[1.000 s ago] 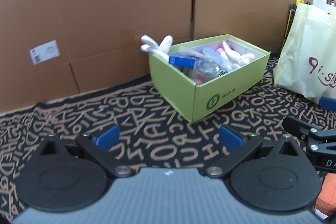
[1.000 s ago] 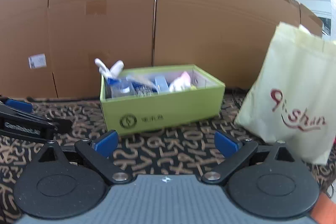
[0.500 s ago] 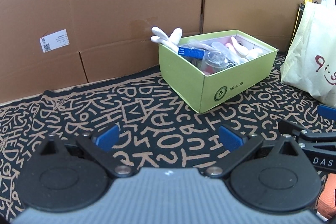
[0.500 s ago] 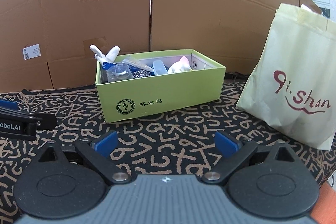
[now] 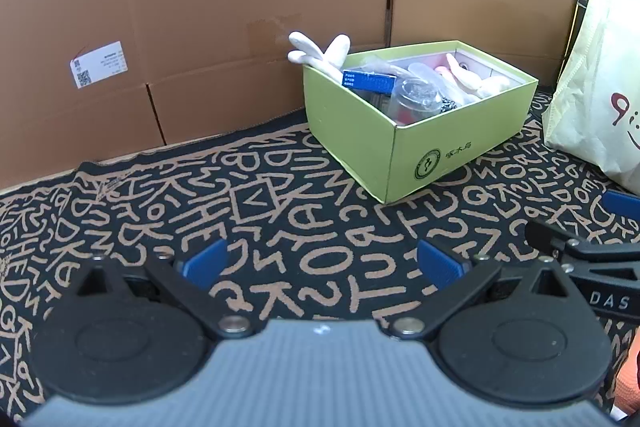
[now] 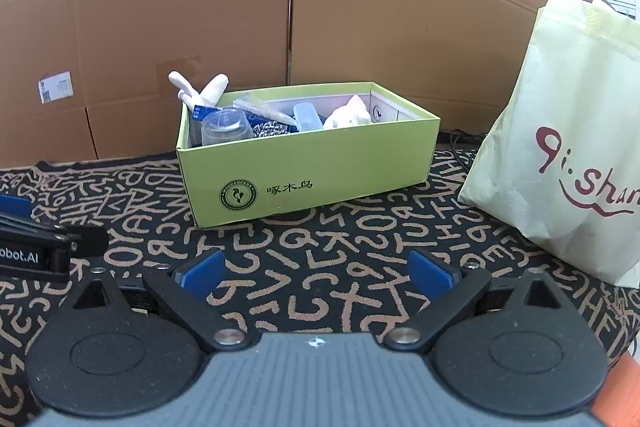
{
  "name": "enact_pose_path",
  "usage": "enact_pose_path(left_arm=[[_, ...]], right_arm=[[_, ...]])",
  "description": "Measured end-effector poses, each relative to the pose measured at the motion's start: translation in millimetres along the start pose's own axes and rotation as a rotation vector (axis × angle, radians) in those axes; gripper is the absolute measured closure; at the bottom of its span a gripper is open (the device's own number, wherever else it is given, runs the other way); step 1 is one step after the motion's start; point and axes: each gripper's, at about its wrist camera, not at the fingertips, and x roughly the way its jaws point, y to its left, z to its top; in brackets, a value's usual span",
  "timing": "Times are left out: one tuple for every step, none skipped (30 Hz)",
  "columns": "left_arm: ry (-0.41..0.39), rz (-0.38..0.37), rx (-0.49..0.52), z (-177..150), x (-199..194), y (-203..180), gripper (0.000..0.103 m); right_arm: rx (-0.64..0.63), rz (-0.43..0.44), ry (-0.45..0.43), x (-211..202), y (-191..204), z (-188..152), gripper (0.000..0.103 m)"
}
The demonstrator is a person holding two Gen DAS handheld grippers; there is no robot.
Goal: Organize objects
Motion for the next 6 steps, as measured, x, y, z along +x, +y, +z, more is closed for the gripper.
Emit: enact_pose_path(left_arm=[[-0.003,-0.002,0.002,-0.4,0.1,0.1,0.0],[-0.008,-0.005,0.004,-1.1,0.0,0.1,0.0],[-0.008,-0.001,0.003,-1.7,0.1,-0.1,0.0],[-0.005,0.001,0.002,-1.9,0.5,0.1,0.0],[-0.001,-0.002,0.002,-2.2,1.0,0.3,0.0],[0.003,-0.004,0.003,-2.4,1.5,0.2,0.0]], right_arm=[[-0.002,0.002,0.001,0.8,0.5,-0.4,0.002],[-0.004,0.003,0.004,1.4,1.1,-0.4,0.002],[-0.006,0.003,0.006,1.7,1.7,-0.2,0.002],[-0.008,0.005,0.006,1.8,1.9,-0.1,0.002],[-0.01,0.007,0.006,1.9,2.3,0.1,0.002],[-0.013,0.009,0.006,2.1,2.2,0.5,0.002]])
